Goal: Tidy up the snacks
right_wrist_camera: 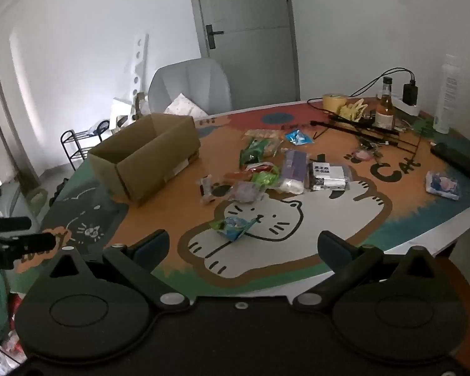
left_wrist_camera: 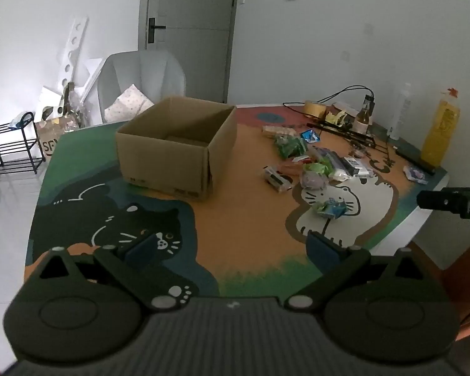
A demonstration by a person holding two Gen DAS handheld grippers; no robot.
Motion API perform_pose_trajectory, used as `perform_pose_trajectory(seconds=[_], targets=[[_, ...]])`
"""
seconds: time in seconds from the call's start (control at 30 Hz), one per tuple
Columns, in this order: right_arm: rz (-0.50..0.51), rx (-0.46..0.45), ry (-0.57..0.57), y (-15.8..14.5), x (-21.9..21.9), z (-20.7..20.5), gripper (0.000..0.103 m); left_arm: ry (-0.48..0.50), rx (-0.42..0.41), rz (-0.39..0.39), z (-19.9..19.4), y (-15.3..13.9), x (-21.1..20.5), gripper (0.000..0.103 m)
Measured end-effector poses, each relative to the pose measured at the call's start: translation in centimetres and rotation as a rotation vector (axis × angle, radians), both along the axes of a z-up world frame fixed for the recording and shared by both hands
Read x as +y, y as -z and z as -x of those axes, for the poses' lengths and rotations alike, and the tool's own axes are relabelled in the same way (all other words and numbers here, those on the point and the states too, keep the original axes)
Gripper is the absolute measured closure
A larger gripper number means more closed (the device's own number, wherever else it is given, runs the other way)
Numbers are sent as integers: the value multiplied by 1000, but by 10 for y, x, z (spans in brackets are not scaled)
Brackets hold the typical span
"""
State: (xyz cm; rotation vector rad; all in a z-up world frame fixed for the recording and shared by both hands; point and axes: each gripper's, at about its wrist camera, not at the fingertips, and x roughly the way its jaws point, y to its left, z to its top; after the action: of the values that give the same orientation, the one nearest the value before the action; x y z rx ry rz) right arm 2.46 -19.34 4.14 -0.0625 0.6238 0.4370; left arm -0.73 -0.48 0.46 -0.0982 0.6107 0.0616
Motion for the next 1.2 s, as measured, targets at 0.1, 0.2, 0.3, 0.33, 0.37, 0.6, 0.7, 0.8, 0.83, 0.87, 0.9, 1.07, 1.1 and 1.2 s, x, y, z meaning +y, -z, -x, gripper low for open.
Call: perform_pose_trajectory(seconds=[0.1,0.2,0.3,0.33,0.37,0.6,0.7,0.8,0.83,0.87,0.9,1.07,1.1,1.2], targets=[[-3,-1,-2,0,-16,-9,0,1,8,0,-3,0,0,2],[-2,-4,-12,0,-24,-14,0,-4,10,1,-3,-1,1,2],[-3,-7,-17,0,-30,-18,0,-7,9,8,-1,-2,2,2],[-2,-10,-19,0,-31,-19,0,-7,9,8,-1,-3,2,2],[-3,-10,-20,0,-32,-20,0,-6,9,8,-1,-2,3,2],[-4,-4,-21,1,-41,-27,0,0,9,14,-2,-2,3,2],[-8,-2,-19,1,-44,-28,0,-3,8,16,-2,-2,3,2],[-10,0,-19,2,-47,-30,0,-2,9,14,-2,-2,3,2],[-11,0,-18,2,-48,-31,0,-1,9,14,-2,-2,3,2],[-13,1,-17,2,-50,-31,0,-1,10,14,-2,-2,3,2],[-14,2,-18,3,-51,-32,0,-1,9,14,-1,-2,3,2],[-9,6,-13,3,-53,-34,0,4,9,19,-3,-1,3,2],[-9,5,-10,3,-54,-35,0,4,10,21,-3,-1,3,2],[-9,5,-10,2,-55,-34,0,8,5,20,-3,-1,2,2]])
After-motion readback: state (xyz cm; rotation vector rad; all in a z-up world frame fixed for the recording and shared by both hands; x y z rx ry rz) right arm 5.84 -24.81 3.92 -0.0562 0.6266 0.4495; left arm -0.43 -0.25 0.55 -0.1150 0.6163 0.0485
